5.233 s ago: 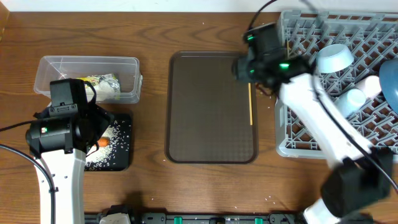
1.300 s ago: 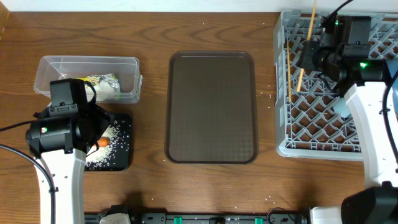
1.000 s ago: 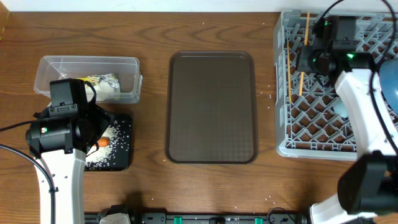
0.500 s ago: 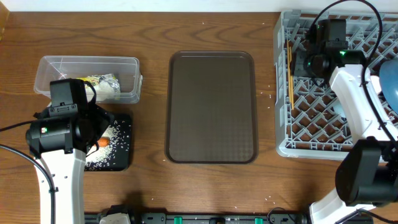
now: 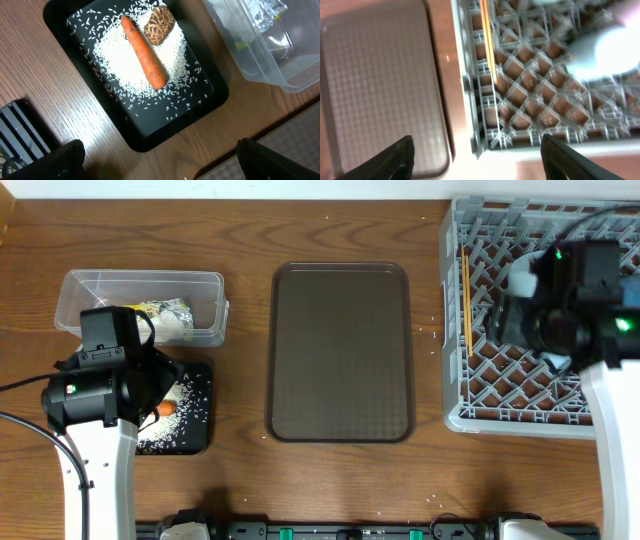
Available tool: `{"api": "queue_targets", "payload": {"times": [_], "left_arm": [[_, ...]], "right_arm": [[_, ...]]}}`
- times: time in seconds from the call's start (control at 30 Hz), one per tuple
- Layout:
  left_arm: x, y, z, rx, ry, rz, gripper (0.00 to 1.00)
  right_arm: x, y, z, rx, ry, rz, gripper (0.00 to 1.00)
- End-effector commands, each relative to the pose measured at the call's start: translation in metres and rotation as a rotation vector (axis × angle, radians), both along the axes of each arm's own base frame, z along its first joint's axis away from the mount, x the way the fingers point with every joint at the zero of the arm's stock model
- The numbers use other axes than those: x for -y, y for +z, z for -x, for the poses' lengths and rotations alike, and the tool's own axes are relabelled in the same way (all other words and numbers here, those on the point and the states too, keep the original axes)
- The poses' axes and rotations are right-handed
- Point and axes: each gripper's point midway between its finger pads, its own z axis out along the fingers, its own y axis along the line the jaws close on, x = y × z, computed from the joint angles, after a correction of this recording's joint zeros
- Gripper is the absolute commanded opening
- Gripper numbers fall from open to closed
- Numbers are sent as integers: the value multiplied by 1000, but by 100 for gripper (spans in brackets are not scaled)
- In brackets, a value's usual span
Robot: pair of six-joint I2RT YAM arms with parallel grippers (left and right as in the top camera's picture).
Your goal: Sort waste into correct bins and load items into the dishwasher rack
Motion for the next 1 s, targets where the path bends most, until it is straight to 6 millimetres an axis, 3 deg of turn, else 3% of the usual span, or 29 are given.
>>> {"api": "queue_targets", "payload": {"times": [0.0,0.2,0.37,0.53,0.77,0.8,0.87,0.97], "left_arm": [[-3,-1,2,-5,24,-6,98],[-3,-1,2,-5,24,-6,98],[-3,-1,2,-5,24,-6,98],[-3,-1,2,-5,24,-6,98],[-3,-1,2,-5,24,-6,98],[-3,-1,2,-5,24,-6,98],[-3,-1,2,-5,24,-6,98],[-3,-1,2,-5,24,-6,98]], "right_arm": [[3,3,22,-24,-91,-16,76],[-17,-7,66,-10,-59,-85,75],[-26,-41,108,29,-86,-136,75],[-26,-60,129,150,-117,-186,75],[-22,-32,144,432,-111,-241,76],[-21,-28,146,463,-113,-242,79],[-18,-22,150,507,-119,-240,99],[-10,-18,152,545,-150,-211,99]]}}
